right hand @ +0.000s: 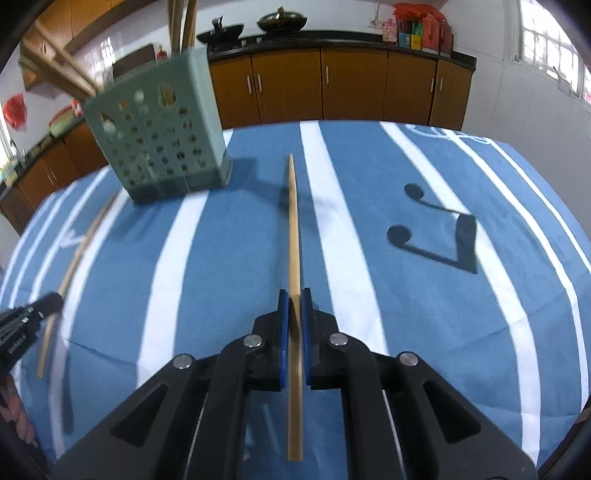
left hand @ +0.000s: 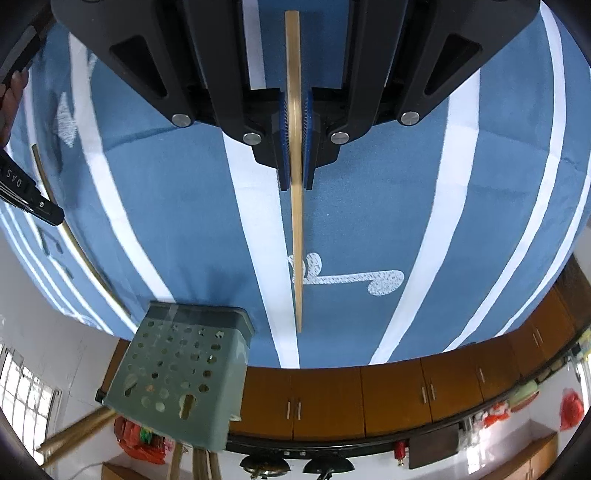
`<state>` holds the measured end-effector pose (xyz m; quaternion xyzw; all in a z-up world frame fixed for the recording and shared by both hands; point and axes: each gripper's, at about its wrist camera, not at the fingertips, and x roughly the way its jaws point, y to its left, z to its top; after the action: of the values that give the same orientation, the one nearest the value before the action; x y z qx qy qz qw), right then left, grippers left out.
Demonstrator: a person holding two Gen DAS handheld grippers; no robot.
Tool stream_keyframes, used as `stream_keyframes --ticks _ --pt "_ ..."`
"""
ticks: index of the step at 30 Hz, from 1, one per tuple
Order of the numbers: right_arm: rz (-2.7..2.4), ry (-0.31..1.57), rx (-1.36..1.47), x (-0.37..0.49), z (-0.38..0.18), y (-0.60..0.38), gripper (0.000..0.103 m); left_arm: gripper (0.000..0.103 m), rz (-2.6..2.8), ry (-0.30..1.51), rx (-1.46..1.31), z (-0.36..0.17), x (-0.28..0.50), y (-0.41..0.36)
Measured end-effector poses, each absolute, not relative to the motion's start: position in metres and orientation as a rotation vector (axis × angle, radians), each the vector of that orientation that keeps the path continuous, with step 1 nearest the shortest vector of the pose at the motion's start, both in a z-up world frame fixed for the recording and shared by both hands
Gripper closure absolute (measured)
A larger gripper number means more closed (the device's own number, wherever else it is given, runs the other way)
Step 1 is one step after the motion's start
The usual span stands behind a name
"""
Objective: Organize utensils
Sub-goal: 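Lift both chopsticks upright and carry them over the green basket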
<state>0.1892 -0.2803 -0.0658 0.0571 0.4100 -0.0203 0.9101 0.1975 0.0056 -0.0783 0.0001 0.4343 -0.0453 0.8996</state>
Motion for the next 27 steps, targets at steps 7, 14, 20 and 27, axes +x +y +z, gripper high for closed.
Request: stream_keyframes --ticks 7,14,20,27 --pt "-0.041 0.734 0.147 0.174 -0.025 -0.294 0.095 0.096 -0.121 0.820 -0.031 -0.042 0.187 0.017" --pt "-0.030 0.624 0.164 0.164 0.009 -0.299 0.095 0.096 -0.138 0.706 -0.047 -0.002 0.177 0.022" --pt "-0.012 0.512 0.176 0.154 0.038 -0.301 0.095 0.096 -0.141 0.601 -0.052 0.030 0.172 0.024" --pt "-0.014 0.474 0.178 0.154 0.052 -0.302 0.095 0.096 -0.144 0.566 -0.049 0.043 0.174 0.024"
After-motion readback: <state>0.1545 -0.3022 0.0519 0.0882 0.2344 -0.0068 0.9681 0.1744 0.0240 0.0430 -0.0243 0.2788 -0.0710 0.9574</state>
